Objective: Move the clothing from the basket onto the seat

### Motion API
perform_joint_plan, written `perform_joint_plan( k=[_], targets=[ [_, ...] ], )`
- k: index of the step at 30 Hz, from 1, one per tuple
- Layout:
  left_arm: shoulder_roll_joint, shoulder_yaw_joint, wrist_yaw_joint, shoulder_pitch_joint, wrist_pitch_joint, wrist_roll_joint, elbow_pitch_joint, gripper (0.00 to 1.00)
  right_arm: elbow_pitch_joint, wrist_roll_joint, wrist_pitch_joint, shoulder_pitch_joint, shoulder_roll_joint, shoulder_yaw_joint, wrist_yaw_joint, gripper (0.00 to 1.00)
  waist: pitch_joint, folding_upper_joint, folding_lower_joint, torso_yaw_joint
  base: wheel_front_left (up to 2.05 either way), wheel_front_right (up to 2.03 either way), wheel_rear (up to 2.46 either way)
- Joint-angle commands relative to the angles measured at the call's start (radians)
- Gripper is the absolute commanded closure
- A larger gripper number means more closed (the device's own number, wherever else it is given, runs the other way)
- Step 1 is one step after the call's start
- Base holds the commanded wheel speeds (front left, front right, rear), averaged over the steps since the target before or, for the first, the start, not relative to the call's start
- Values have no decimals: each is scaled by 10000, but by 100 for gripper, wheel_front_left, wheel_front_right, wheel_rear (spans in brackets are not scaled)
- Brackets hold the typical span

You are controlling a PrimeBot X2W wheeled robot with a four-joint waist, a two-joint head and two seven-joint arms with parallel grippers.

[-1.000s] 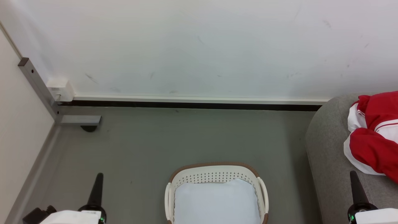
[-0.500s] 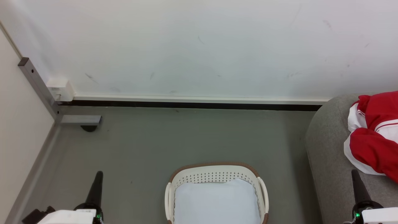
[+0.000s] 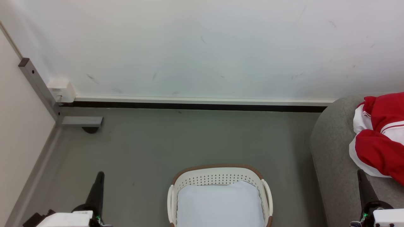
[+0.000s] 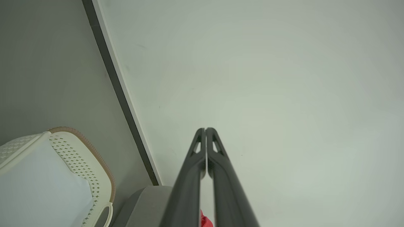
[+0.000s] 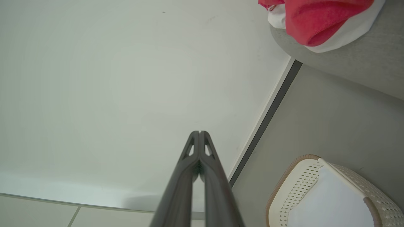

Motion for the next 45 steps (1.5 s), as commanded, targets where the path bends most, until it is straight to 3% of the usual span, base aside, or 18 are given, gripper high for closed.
perform_joint_plan(
  k=[1,21,45],
  targets=[
    [32,73,8,-141,45,-228,-53,100,-92,223,35,-100,-24,-38,-17,100,1,-1,-1,1,0,0,0],
    [-4,174,11,-143,413,-1498,-140,100,-107,1541,400,-168,-23,-174,-21,100,10,-1,-1,7,0,0,0],
    [-3,165,11,-137,407,-1470,-139,100,-103,1491,391,-164,-23,-165,-21,100,10,-1,-1,7,0,0,0]
  ],
)
